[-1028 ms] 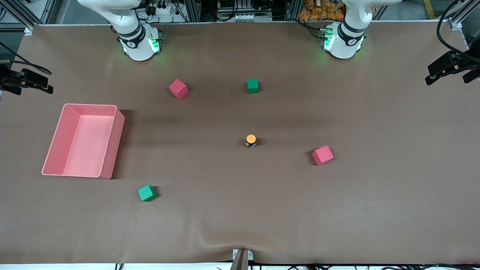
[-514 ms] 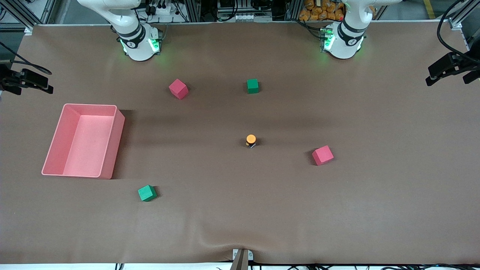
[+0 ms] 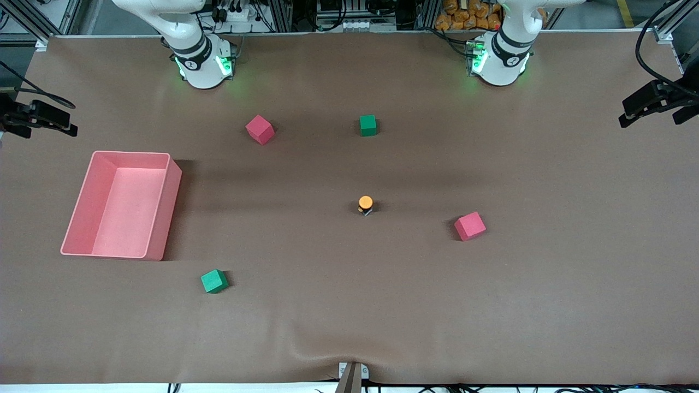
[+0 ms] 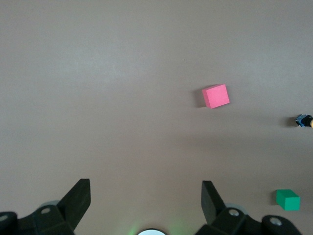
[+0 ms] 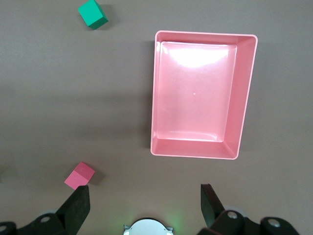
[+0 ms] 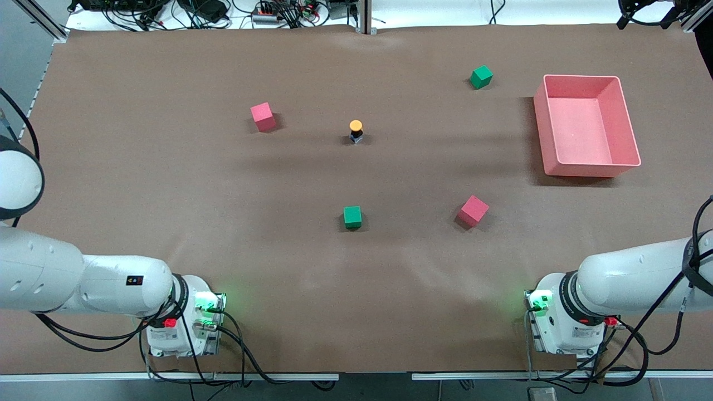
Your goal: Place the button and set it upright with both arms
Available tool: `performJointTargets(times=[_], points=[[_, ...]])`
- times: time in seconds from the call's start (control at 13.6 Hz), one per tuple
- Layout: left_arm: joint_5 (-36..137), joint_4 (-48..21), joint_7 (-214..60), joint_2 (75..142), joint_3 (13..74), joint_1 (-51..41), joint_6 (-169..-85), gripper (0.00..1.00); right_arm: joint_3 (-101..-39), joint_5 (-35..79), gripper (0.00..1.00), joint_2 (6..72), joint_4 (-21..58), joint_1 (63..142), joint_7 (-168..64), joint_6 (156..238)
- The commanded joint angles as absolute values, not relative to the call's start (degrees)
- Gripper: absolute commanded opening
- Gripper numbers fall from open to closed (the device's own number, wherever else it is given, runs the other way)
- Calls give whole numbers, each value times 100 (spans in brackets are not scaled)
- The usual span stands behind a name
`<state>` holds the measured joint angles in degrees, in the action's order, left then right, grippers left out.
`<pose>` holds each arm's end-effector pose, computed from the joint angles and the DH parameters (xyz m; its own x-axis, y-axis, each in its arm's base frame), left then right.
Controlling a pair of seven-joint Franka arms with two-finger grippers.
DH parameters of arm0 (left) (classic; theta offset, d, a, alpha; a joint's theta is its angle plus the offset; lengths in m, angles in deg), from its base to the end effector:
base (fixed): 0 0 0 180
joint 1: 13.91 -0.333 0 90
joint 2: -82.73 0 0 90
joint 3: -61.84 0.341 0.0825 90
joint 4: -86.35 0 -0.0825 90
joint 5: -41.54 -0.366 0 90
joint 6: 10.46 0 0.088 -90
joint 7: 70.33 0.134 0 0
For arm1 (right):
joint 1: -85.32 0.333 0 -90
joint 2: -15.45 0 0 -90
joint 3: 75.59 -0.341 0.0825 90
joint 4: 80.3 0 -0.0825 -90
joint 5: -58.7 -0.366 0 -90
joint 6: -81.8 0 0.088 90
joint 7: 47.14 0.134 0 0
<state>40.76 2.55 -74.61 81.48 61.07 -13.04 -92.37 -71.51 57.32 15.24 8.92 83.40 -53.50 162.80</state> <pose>0.5136 -0.0128 0.6700 0.9988 0.0480 -0.0101 0.0478 -0.9987 -0.0146 0.5118 -0.0503 0.6182 0.9907 0.0110 -0.1358 0.0057 -0.9992 -0.0396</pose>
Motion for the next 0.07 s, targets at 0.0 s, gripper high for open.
performJointTargets(times=[0.0], points=[[4137, 312, -7358, 8150, 6140, -1303, -9185, 100, -7181, 5791, 100, 1509, 890, 8295, -5418, 16284]])
